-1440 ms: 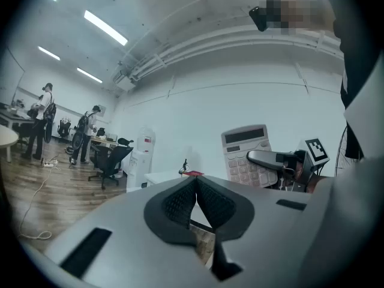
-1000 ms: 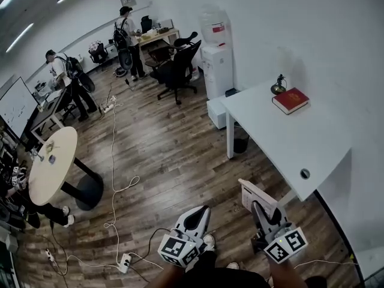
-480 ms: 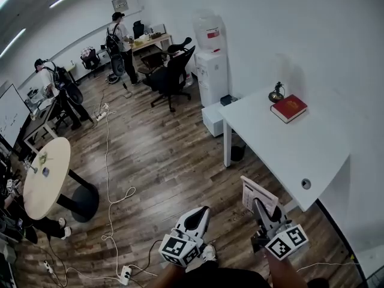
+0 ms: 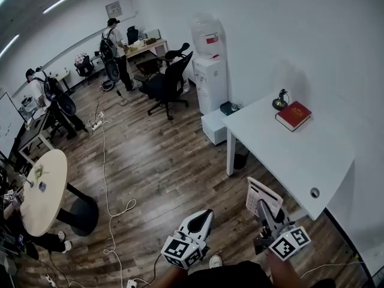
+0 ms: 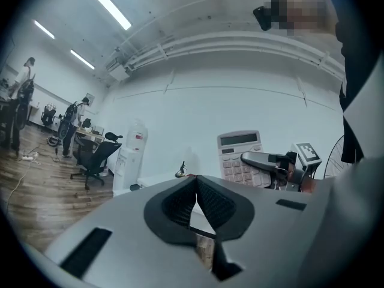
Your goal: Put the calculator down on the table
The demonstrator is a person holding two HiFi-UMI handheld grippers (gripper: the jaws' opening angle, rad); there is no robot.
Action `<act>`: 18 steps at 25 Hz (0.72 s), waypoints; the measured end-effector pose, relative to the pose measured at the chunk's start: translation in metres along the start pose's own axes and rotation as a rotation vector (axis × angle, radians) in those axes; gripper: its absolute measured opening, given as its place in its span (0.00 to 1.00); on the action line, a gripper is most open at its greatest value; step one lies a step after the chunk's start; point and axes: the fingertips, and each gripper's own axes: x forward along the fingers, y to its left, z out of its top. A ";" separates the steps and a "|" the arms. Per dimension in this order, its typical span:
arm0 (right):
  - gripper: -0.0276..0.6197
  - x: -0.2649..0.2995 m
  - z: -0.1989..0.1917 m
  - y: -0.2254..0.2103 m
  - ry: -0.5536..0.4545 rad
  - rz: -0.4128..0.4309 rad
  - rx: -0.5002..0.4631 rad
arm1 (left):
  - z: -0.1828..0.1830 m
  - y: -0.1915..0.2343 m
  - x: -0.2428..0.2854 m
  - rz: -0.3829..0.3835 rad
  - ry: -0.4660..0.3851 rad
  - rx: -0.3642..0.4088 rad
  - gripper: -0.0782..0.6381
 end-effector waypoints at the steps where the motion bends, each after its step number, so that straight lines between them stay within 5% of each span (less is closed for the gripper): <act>1: 0.23 0.005 -0.001 0.000 -0.004 -0.004 -0.003 | 0.001 0.006 0.002 -0.005 0.003 0.005 0.14; 18: 0.23 0.086 0.014 -0.060 -0.002 -0.026 -0.009 | 0.005 0.050 0.093 -0.065 0.037 0.015 0.14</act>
